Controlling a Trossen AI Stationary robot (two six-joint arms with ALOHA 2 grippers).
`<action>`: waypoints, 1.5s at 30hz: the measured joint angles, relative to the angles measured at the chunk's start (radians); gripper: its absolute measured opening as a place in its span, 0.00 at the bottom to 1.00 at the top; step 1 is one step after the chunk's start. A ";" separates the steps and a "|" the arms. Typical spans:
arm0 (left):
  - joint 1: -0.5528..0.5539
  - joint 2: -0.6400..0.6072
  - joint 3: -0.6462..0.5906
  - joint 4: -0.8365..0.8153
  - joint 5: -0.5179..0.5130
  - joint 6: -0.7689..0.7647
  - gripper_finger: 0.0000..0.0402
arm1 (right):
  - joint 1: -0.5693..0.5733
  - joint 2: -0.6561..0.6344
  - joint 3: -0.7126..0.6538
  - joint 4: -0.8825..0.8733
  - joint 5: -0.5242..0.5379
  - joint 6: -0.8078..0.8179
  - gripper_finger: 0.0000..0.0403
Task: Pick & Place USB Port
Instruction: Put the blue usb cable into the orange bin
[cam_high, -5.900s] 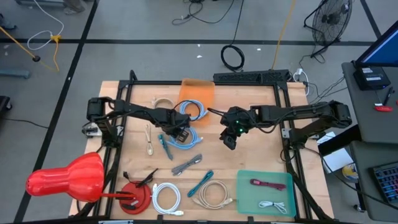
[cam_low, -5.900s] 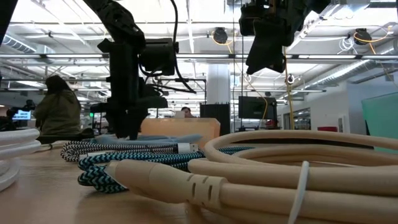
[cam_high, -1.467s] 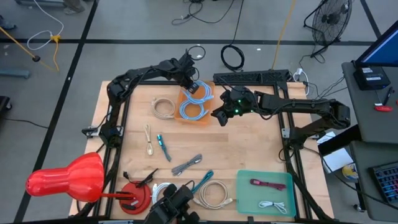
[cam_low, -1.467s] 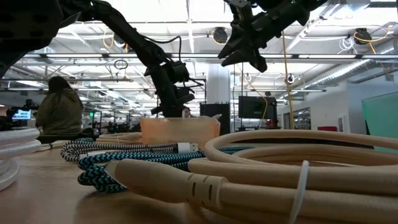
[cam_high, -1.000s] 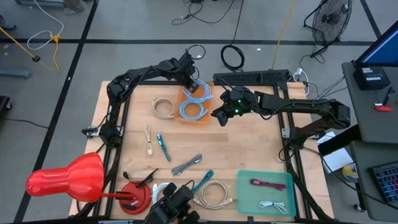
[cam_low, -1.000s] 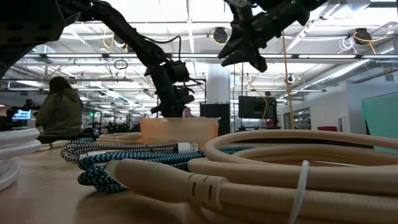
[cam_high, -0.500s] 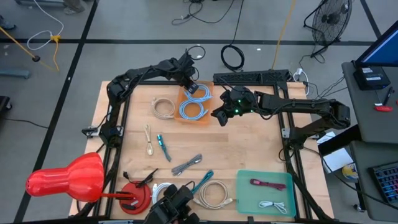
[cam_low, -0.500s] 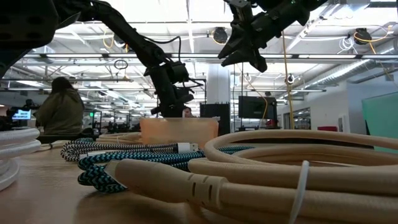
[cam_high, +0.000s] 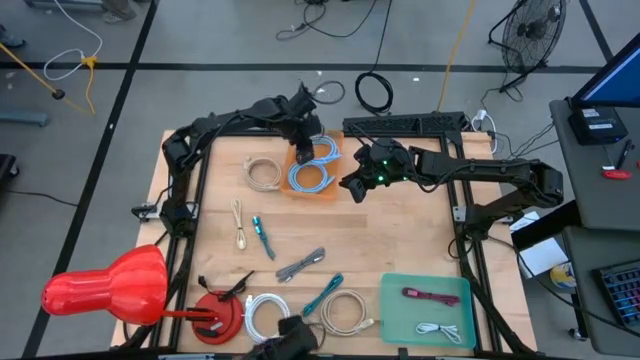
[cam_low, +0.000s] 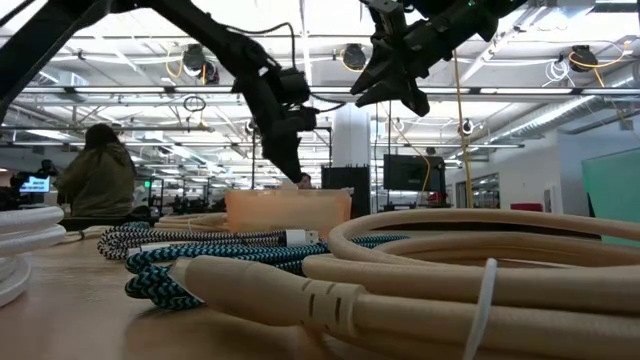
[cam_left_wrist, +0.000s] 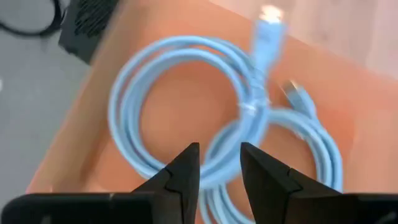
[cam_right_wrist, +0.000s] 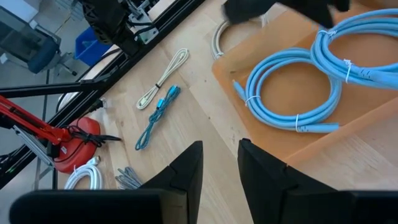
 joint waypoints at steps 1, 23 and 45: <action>-0.013 -0.002 0.000 -0.012 -0.015 0.027 0.29 | 0.000 0.000 0.000 0.000 0.000 -0.001 0.23; -0.107 0.010 -0.036 -0.025 -0.157 0.113 0.29 | 0.000 -0.001 -0.041 0.010 0.028 0.001 0.23; -0.121 0.061 -0.042 0.067 -0.229 0.142 0.29 | 0.000 0.000 -0.045 0.016 0.025 0.019 0.23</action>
